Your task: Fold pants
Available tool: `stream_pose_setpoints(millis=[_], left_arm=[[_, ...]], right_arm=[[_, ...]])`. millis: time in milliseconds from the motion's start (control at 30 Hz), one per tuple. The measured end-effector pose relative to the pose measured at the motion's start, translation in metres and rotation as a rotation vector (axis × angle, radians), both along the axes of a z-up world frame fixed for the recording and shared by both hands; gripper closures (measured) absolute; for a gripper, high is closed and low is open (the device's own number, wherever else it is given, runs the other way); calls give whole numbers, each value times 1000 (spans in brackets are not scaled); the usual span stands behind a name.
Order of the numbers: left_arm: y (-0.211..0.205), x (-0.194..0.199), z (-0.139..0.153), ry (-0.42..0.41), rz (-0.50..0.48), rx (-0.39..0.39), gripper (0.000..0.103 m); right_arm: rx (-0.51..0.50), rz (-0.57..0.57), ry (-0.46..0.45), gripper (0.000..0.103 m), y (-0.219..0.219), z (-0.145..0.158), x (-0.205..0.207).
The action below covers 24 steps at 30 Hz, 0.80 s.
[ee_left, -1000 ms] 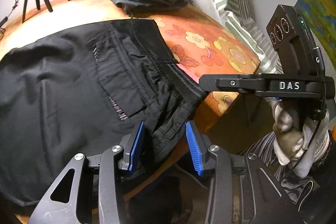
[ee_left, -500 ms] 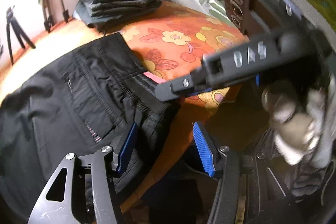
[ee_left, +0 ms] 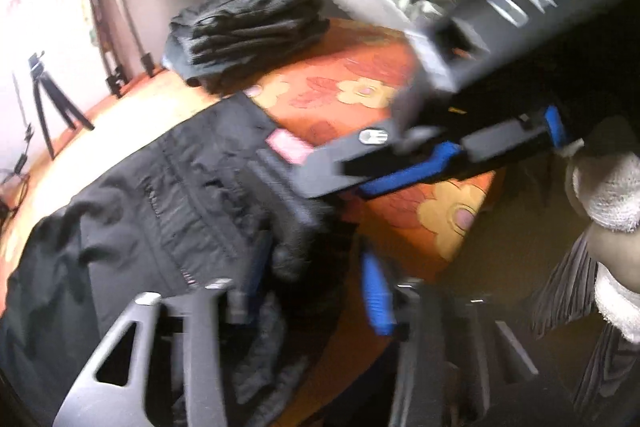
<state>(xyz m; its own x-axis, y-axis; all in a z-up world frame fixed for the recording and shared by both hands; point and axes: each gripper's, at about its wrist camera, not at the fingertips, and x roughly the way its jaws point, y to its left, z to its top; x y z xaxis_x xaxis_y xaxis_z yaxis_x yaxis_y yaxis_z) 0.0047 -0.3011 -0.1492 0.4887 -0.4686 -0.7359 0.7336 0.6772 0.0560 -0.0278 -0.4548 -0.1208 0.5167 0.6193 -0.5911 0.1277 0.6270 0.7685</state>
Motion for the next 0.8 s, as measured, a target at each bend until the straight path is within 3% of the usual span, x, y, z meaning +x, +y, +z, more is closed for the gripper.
stream_pose_setpoints(millis=[67, 167, 200, 433, 533, 633, 667, 733, 767, 800], left_arm=[[7, 8, 2, 48, 4, -52, 74], [12, 10, 6, 58, 12, -87, 77], [14, 9, 8, 54, 13, -94, 77], [29, 13, 21, 82, 37, -171, 79], [30, 12, 21, 81, 31, -173, 79], [29, 10, 20, 76, 24, -168, 79], [29, 10, 20, 78, 24, -169, 79], [30, 10, 22, 79, 26, -176, 79], [30, 11, 23, 82, 26, -183, 79], [31, 12, 24, 86, 27, -190, 79]], right_arm=[[35, -17, -6, 79, -7, -1, 1], [-8, -76, -16, 43, -20, 3, 4], [-21, -94, -22, 36, -23, 4, 6], [30, -67, 47, 30, -14, -14, 41], [83, -63, 78, 28, -8, -24, 53], [70, -53, 84, 28, 1, -29, 69], [69, -53, 76, 30, 3, -30, 75], [50, -59, 57, 56, 5, -33, 82], [47, -53, 52, 85, 7, -34, 84], [38, -49, 44, 93, 8, -33, 86]])
